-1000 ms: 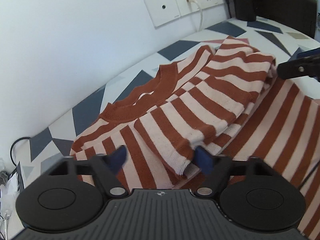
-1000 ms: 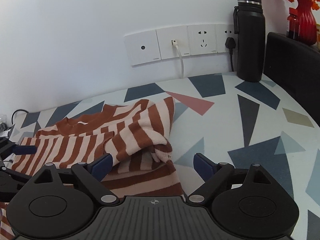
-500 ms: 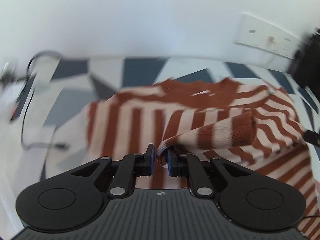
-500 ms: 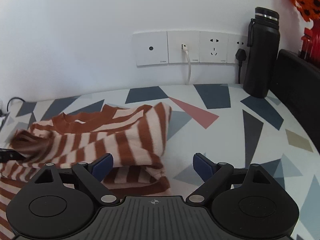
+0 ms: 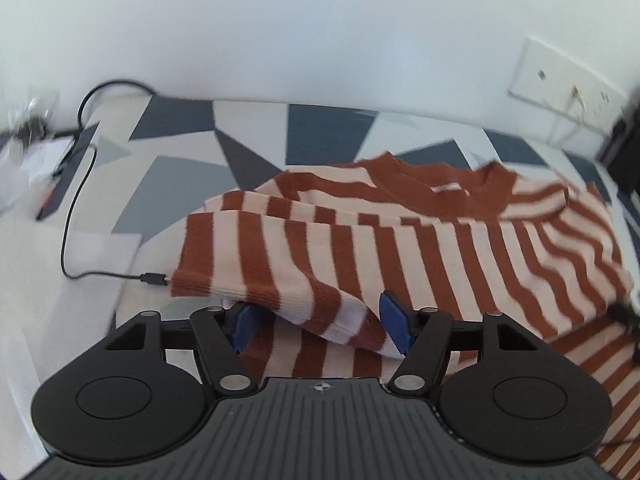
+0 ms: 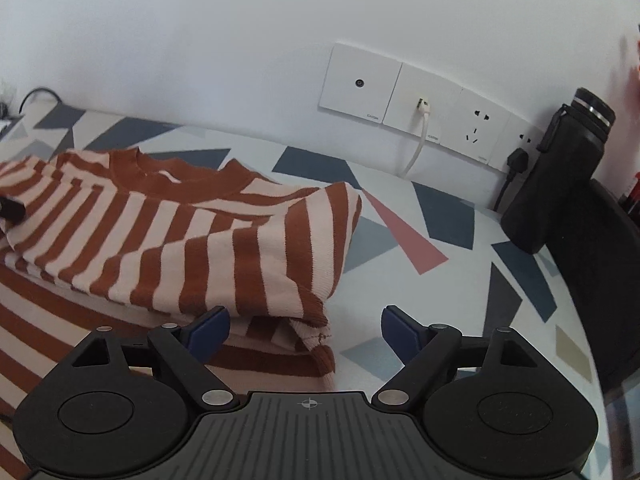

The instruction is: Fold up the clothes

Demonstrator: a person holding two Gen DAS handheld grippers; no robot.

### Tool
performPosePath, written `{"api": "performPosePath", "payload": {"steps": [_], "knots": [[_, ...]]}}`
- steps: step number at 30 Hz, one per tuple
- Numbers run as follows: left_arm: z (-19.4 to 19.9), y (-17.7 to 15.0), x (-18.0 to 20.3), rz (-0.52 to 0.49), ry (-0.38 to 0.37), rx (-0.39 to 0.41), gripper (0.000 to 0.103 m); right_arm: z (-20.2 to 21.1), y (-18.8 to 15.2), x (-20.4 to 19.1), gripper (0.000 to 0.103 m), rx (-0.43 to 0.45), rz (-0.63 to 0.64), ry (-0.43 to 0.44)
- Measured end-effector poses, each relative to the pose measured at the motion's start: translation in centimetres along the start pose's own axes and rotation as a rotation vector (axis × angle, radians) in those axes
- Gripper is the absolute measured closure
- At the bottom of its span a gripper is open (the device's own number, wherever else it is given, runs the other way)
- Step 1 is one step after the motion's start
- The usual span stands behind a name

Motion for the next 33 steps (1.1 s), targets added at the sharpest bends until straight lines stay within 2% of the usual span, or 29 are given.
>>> {"api": "performPosePath", "payload": {"steps": [2, 5, 9, 12, 13, 15, 16, 17, 19, 22, 24, 26, 28, 30, 32, 33], "knots": [[0.2, 0.6, -1.4, 0.084, -0.028, 0.009, 0.037, 0.0, -0.1, -0.4, 0.025, -0.009, 0.063, -0.033], [0.3, 1.2, -4.0, 0.225, -0.058, 0.017, 0.037, 0.2, -0.3, -0.8, 0.029, 0.022, 0.126, -0.057], [0.2, 1.1, -7.1, 0.399, -0.109, 0.017, 0.038, 0.2, -0.1, -2.2, 0.047, 0.077, 0.222, -0.063], [0.1, 0.9, -8.1, 0.468, -0.156, 0.026, 0.040, 0.0, 0.1, -3.9, 0.057, 0.122, 0.308, -0.069], [0.1, 0.9, -8.1, 0.464, -0.161, 0.025, 0.045, -0.1, 0.1, -4.4, 0.061, 0.130, 0.330, -0.071], [0.1, 1.0, -7.5, 0.415, -0.150, 0.018, 0.059, -0.5, 0.2, -4.8, 0.074, 0.122, 0.340, -0.071], [0.1, 1.0, -7.1, 0.385, -0.140, 0.015, 0.069, -0.6, 0.3, -4.5, 0.081, 0.119, 0.315, -0.082], [0.2, 1.0, -6.8, 0.359, -0.129, 0.015, 0.082, -0.7, 0.4, -4.1, 0.092, 0.116, 0.289, -0.091], [0.3, 1.1, -6.2, 0.314, -0.107, 0.016, 0.094, -0.6, 0.6, -2.5, 0.093, 0.118, 0.202, -0.084], [0.5, 1.0, -5.3, 0.284, -0.135, 0.025, 0.099, -0.2, 0.4, 1.0, 0.095, 0.141, 0.045, -0.144], [0.5, 0.7, -4.2, 0.234, -0.137, 0.017, 0.099, -0.2, -0.3, 3.7, 0.096, 0.134, -0.086, -0.148], [0.0, 0.1, -3.4, 0.206, -0.136, -0.008, 0.099, -1.0, -1.3, 5.1, 0.096, 0.068, -0.159, -0.076], [-0.6, -0.4, -3.1, 0.207, -0.132, -0.038, 0.099, -1.5, -2.3, 4.9, 0.094, 0.027, -0.108, -0.069], [-1.1, -0.8, -2.8, 0.207, -0.127, -0.072, 0.095, -1.6, -3.3, 4.3, 0.084, 0.003, -0.026, -0.093], [-1.3, -1.0, -2.6, 0.203, -0.139, -0.088, 0.081, -1.1, -3.9, 3.5, 0.077, 0.014, 0.026, -0.110], [-1.4, -0.9, -2.5, 0.201, -0.146, -0.089, 0.078, -0.8, -4.1, 3.5, 0.075, 0.020, 0.024, -0.101]]}}
Point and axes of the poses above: each gripper's, at about its wrist camera, not at the fingertips, and z roughly against the way its jaws point, x to its right, y to its top, the point moved 3 cm from there along -z, roughly the way its jaws point, and after that the axes turned 1 degree about z, right-handed, at the moved point
